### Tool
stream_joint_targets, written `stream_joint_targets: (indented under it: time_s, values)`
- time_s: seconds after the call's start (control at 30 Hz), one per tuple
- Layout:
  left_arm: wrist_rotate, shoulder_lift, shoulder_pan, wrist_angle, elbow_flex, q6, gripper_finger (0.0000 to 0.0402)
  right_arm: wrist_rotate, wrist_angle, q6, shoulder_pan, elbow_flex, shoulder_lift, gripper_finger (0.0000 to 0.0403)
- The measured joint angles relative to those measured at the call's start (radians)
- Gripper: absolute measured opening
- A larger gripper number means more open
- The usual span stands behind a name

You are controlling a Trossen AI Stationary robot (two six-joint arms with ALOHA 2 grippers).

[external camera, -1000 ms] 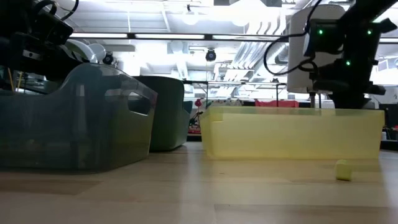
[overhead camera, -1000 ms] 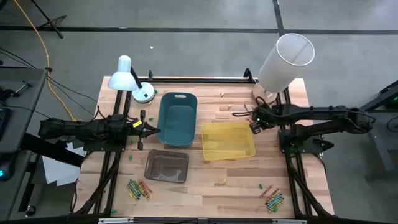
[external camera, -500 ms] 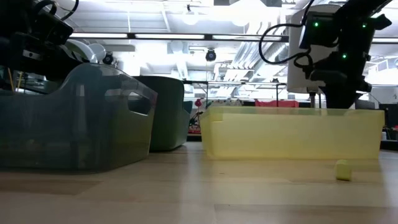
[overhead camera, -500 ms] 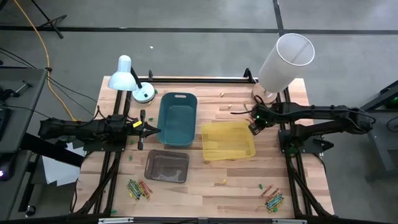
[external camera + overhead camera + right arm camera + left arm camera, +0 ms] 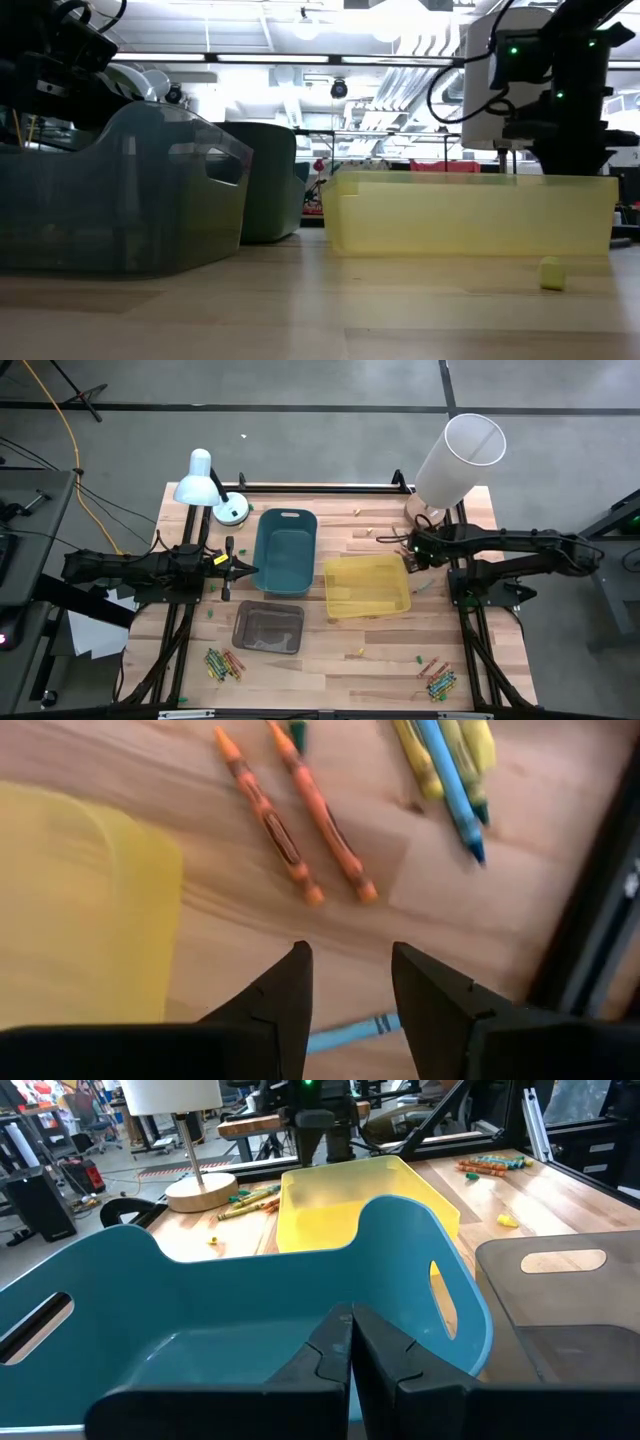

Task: Sort crayons
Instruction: Put the blue crayon into the blue bin

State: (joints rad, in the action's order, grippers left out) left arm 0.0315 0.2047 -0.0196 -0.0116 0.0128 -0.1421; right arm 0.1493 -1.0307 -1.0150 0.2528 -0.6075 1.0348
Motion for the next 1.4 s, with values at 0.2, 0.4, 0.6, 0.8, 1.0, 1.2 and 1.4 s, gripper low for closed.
stream_joint_targets:
  time_s: [0.2,0.4,0.6,0.8,1.0,1.2,1.4]
  values:
    - [0.0,0.0,0.0,0.0,0.0,0.0,0.0001,0.042,-0.028,-0.137,-0.14,0.001,0.0,0.0134]
    - [0.0,0.0,0.0,0.0,0.0,0.0,0.0001,0.004,-0.019,-0.279,-0.297,0.001,0.0,0.0134]
    - [0.0,0.0,0.0,0.0,0.0,0.0,0.0001,-0.068,-0.019,-0.467,-0.455,0.001,0.0,0.0134]
    - [0.0,0.0,0.0,0.0,0.0,0.0,0.0001,-0.156,-0.024,-0.504,-0.601,0.001,0.0,0.0134]
    - [0.0,0.0,0.0,0.0,0.0,0.0,0.0001,-0.161,-0.01,-0.362,-0.708,0.001,0.0,0.0134]
    - [0.0,0.0,0.0,0.0,0.0,0.0,0.0001,-0.161,0.055,-0.075,-0.773,0.001,0.006,0.0134]
    - [0.0,0.0,0.0,0.0,0.0,0.0,0.0001,-0.161,0.045,0.132,-0.837,0.001,0.077,0.0134]
